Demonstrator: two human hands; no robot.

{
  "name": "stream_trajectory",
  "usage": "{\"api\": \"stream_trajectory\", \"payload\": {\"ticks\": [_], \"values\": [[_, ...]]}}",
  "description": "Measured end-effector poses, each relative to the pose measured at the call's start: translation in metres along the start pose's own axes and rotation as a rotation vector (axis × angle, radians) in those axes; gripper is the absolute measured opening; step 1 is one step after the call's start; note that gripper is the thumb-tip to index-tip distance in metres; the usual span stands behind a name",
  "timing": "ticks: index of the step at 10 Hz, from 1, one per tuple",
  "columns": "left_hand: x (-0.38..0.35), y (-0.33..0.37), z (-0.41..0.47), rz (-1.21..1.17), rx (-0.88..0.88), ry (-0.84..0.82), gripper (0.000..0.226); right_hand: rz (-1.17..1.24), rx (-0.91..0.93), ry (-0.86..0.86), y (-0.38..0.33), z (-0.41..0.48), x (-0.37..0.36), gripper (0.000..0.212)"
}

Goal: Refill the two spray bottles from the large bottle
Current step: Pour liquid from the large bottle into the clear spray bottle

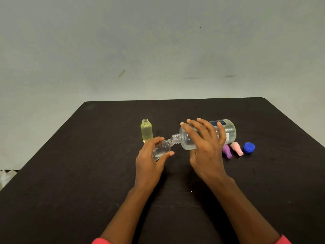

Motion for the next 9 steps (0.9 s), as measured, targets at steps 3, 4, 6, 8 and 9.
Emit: {"api": "stream_trajectory", "payload": {"ticks": [3, 4, 6, 8, 9], "values": [[0.0003, 0.0004, 0.0000, 0.000, -0.005, 0.001, 0.045, 0.004, 0.001, 0.002, -0.0003, -0.0001, 0.0004, 0.082], [0.0001, 0.0002, -0.0003, 0.002, -0.004, 0.001, 0.044, 0.004, 0.002, -0.002, -0.0004, -0.0002, 0.0006, 0.083], [0.0000, -0.0002, -0.0008, -0.007, 0.002, 0.002, 0.044, 0.000, 0.000, -0.005, -0.0003, -0.0004, 0.0004, 0.083], [-0.0001, -0.0004, -0.0002, -0.005, -0.008, 0.003, 0.044, 0.001, 0.001, -0.007, -0.0001, -0.0002, 0.0004, 0.084], [-0.0003, -0.0006, -0.0006, -0.005, -0.006, 0.006, 0.044, 0.002, 0.001, -0.006, 0.0000, -0.0003, 0.0001, 0.084]]}}
Point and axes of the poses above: each hand's wrist, its own z-axis towards the middle knuckle, its own x-axis out of the back of the hand, y = z × x, the point moved 3 cm from there along z, towards the middle knuckle, and after that the axes turned 6 degrees about -y, right-handed, at the moved point
